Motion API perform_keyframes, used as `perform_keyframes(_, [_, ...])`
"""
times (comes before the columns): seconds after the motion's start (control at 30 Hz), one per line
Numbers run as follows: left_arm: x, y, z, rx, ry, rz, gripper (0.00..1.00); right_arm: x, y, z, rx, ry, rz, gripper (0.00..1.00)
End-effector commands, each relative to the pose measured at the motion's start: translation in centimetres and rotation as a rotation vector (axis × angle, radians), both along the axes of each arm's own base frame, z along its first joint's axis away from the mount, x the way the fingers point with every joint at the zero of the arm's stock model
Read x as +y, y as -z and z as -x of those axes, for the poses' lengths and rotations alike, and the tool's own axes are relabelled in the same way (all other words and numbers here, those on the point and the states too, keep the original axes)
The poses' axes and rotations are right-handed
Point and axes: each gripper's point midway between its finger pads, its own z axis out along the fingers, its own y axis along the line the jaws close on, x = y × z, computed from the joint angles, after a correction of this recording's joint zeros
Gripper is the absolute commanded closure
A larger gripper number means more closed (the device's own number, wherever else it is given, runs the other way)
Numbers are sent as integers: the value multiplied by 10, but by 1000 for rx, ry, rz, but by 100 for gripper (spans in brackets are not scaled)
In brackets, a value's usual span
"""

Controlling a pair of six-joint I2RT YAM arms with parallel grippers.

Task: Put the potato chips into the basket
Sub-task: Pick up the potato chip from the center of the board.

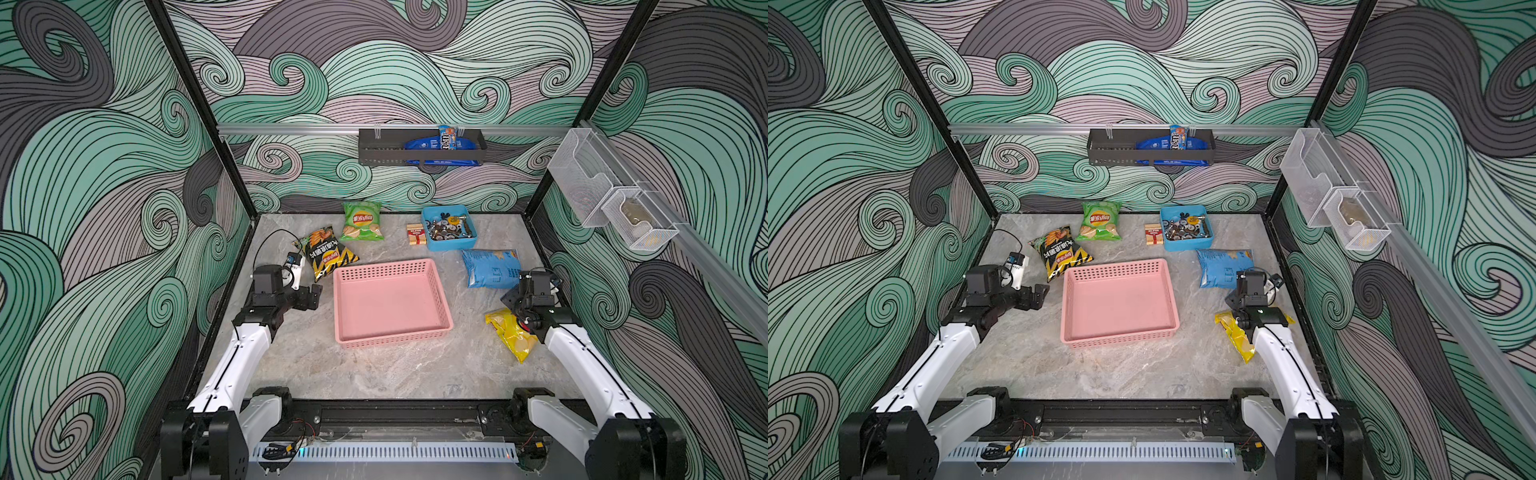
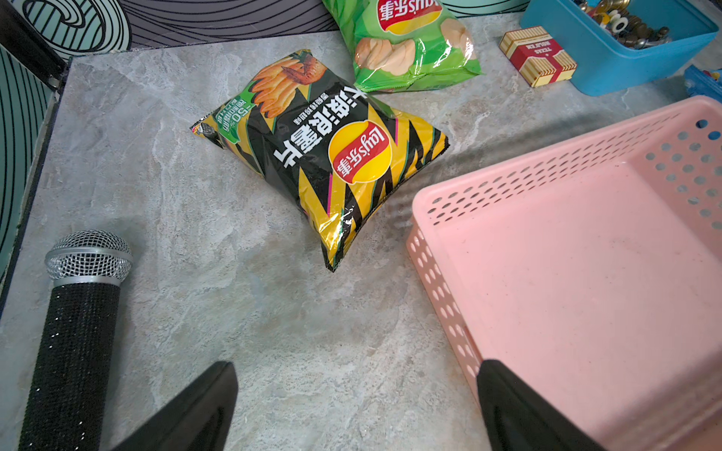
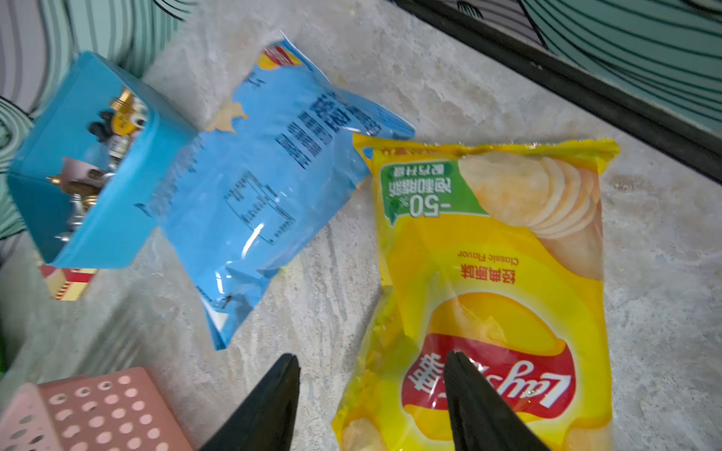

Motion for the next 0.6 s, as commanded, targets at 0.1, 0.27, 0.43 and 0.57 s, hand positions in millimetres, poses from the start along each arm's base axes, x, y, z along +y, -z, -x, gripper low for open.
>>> perform_keyframes(0.1, [0, -6, -1, -32, 12, 0, 1, -3, 35, 14, 138, 62, -22, 41])
perform_keyframes(0.27, [1, -7, -1, -35, 9, 1, 1, -8, 52, 17, 222, 73, 11, 40])
perform_keyframes(0.43, [2, -6, -1, -35, 6, 1, 2, -10, 58, 20, 248, 75, 24, 40])
perform_keyframes(0.57, [2, -6, -1, -34, 5, 1, 1, -12, 54, 21, 239, 75, 40, 55])
